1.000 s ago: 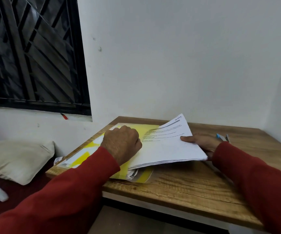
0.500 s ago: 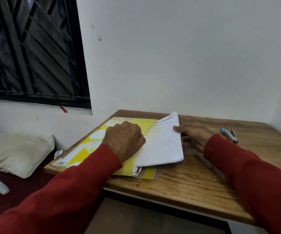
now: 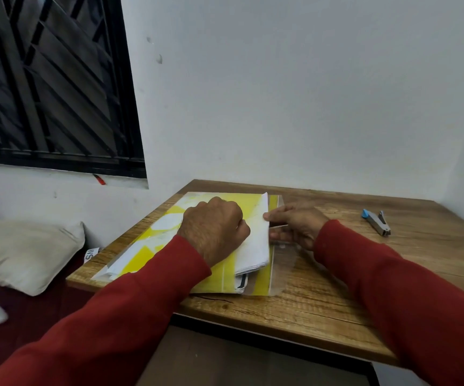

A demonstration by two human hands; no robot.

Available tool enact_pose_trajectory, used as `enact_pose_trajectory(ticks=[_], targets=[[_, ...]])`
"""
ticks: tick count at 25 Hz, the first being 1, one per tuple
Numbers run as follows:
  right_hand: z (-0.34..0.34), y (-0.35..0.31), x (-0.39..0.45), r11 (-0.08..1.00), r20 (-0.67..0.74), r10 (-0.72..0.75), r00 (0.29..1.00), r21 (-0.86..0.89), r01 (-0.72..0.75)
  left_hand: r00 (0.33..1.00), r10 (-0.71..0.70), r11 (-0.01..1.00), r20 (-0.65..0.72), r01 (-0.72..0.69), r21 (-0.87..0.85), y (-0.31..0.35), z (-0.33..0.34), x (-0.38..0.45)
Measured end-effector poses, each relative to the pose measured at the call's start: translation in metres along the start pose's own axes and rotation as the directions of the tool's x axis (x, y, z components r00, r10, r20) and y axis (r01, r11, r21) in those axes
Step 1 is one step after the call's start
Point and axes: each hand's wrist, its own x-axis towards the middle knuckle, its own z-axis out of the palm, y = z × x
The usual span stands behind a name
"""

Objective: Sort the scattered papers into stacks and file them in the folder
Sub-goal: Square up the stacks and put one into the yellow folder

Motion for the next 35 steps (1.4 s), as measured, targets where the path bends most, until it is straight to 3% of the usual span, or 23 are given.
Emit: enact_pose_trajectory(ticks=[6,11,13,17,20,22,24,28,33,35], targets=[[0.021,0.001,-0.001,0.994,0.045,-0.059,0.997,-0.085,0.062,0.999,0.027,0.999,0.039,-0.028,0.02,0.013,-0.003,-0.004],[0.017,0.001,-0.001,0.996,0.093,-0.017,0.996,-0.085,0.025,0.998,0.02,0.999,0.062,-0.022,0.026,0.013,-0.006,-0.006],[0.01,0.002,0.0,0.984,0.098,-0.03,0.995,-0.169,0.046,0.995,0.029,0.999,0.098,-0.031,0.025,0.018,-0.006,-0.008],[-0.029,-0.007,0.005,0.897,-0.087,-0.172,0.981,-0.426,0.12,0.978,-0.077,0.976,0.193,0.114,-0.187,0.002,-0.013,-0.023],[-0.045,-0.007,0.009,0.807,-0.19,-0.309,0.932,-0.571,0.151,0.945,-0.102,0.987,0.311,0.135,-0.087,0.004,-0.016,-0.047],[-0.042,0.001,0.015,0.736,-0.14,-0.4,0.906,-0.638,0.227,0.941,-0.047,0.999,0.334,0.04,0.03,0.015,-0.01,-0.059],[-0.032,0.009,0.017,0.604,-0.02,-0.432,0.902,-0.749,0.273,0.941,-0.046,0.998,0.334,0.033,0.047,0.023,-0.005,-0.063],[-0.023,0.012,0.017,0.376,0.179,-0.301,0.937,-0.881,0.289,0.927,-0.055,0.998,0.371,0.047,0.029,0.026,-0.007,-0.059],[-0.024,0.011,0.016,0.331,0.179,-0.246,0.953,-0.908,0.256,0.905,-0.024,1.0,0.425,0.025,0.003,0.022,-0.015,-0.056],[-0.024,0.009,0.016,0.37,0.188,-0.24,0.952,-0.889,0.269,0.893,0.001,0.999,0.45,0.016,-0.034,0.018,-0.015,-0.057]])
